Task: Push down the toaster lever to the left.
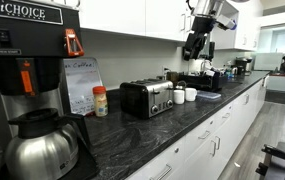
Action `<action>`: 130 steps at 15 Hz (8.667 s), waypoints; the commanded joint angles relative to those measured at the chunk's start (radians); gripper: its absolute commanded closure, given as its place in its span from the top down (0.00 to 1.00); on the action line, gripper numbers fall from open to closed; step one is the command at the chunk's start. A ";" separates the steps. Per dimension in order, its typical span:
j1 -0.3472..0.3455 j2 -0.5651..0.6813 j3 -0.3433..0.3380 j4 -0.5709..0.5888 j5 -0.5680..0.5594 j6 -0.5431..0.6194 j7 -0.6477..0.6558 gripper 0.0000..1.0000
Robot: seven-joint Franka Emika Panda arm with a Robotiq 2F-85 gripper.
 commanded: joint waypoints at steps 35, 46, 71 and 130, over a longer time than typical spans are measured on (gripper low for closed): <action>0.058 0.672 0.057 0.394 -0.175 0.227 0.382 1.00; 0.054 0.671 0.059 0.369 -0.164 0.230 0.381 1.00; 0.046 0.760 0.081 0.424 -0.142 0.242 0.319 1.00; 0.008 0.887 0.096 0.245 -0.061 0.382 0.216 1.00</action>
